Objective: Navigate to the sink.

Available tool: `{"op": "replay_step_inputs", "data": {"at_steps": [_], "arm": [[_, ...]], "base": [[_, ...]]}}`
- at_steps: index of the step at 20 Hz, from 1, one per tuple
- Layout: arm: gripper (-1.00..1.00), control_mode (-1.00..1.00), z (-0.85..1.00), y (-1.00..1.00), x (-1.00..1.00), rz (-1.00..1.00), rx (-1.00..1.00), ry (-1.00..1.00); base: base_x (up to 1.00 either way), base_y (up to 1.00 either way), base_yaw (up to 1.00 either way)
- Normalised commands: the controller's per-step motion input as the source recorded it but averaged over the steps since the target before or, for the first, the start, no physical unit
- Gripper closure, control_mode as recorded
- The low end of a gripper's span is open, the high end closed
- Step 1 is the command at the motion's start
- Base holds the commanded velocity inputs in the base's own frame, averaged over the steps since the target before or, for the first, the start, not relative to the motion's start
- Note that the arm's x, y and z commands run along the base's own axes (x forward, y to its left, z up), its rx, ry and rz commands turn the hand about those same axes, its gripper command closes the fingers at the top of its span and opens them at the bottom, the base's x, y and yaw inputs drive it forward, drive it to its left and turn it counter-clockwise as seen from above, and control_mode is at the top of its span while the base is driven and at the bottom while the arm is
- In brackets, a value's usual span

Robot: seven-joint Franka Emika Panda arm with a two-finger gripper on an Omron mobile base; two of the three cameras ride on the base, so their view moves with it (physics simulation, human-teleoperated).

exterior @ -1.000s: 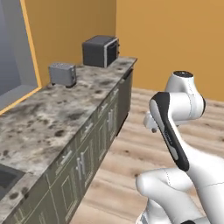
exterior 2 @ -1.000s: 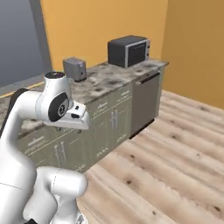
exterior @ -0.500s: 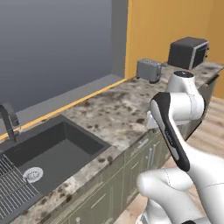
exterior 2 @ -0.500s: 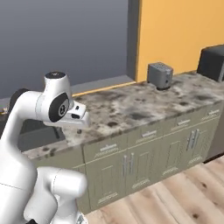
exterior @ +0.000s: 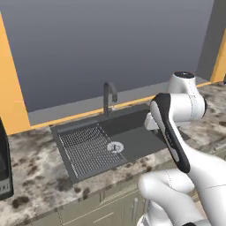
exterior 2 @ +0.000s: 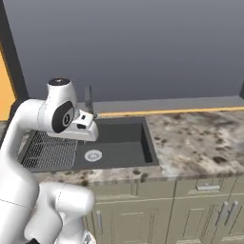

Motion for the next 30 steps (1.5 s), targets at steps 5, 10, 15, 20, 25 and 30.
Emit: {"op": "replay_step_inputs", "data": {"at_steps": [5, 10, 15, 20, 25, 30], "arm": [[-1.00, 1.00, 0.00, 0.00, 0.00, 0.00, 0.00, 0.00], [-1.00, 1.00, 0.00, 0.00, 0.00, 0.00, 0.00, 0.00], [-1.00, 1.00, 0.00, 0.00, 0.00, 0.00, 0.00, 0.00], [-1.00, 1.00, 0.00, 0.00, 0.00, 0.00, 0.00, 0.00], [-1.00, 1.00, 0.00, 0.00, 0.00, 0.00, 0.00, 0.00], [-1.00, 1.00, 0.00, 0.00, 0.00, 0.00, 0.00, 0.00]], "base": [[0.26, 0.04, 0.26], [0.01, -0.46, 0.00], [0.09, -0.19, 0.00], [0.26, 0.00, 0.08], [0.29, 0.00, 0.13], [0.32, 0.00, 0.14]]}}
